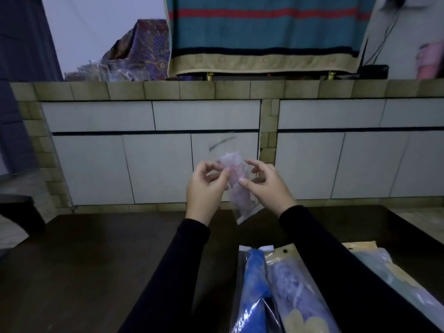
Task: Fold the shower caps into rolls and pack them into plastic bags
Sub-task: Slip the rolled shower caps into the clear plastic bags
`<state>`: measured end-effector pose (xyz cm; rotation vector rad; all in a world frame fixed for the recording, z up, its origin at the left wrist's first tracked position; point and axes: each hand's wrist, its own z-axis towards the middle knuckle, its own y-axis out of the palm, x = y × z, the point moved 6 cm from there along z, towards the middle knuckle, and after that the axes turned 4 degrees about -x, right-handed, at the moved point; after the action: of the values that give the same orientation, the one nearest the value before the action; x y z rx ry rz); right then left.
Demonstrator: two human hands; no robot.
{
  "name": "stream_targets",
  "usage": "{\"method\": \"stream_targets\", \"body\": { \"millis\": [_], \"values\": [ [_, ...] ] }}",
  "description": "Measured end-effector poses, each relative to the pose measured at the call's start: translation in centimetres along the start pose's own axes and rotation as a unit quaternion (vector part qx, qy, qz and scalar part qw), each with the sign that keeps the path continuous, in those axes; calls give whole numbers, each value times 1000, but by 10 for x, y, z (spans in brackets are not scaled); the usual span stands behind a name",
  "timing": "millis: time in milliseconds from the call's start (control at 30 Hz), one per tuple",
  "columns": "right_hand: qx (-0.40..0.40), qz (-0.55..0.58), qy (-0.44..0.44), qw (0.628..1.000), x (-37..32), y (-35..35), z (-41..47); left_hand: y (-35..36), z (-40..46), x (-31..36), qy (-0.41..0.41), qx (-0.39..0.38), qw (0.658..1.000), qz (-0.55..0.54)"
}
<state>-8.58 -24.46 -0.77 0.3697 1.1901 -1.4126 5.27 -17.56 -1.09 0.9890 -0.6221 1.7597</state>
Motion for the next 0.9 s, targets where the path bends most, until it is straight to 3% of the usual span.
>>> {"method": "stream_targets", "body": {
  "millis": [100,200,400,700,800,900],
  "values": [
    [39,75,-21,996,-17,-12,-24,4,-1,45,38,-42,995,82],
    [23,102,-19,994,-22,-12,-42,11,-13,58,57,-73,986,142],
    [-39,250,28,967,0,-2,-74,14,-28,29,-17,-126,979,156],
    [10,245,65,967,16,-17,-92,33,-41,14,-78,-255,951,156],
    [38,265,74,961,23,-25,-91,36,-41,17,-57,-239,958,149],
    [44,272,72,959,23,-28,-91,31,-38,23,-63,-167,981,71]
  ]
}}
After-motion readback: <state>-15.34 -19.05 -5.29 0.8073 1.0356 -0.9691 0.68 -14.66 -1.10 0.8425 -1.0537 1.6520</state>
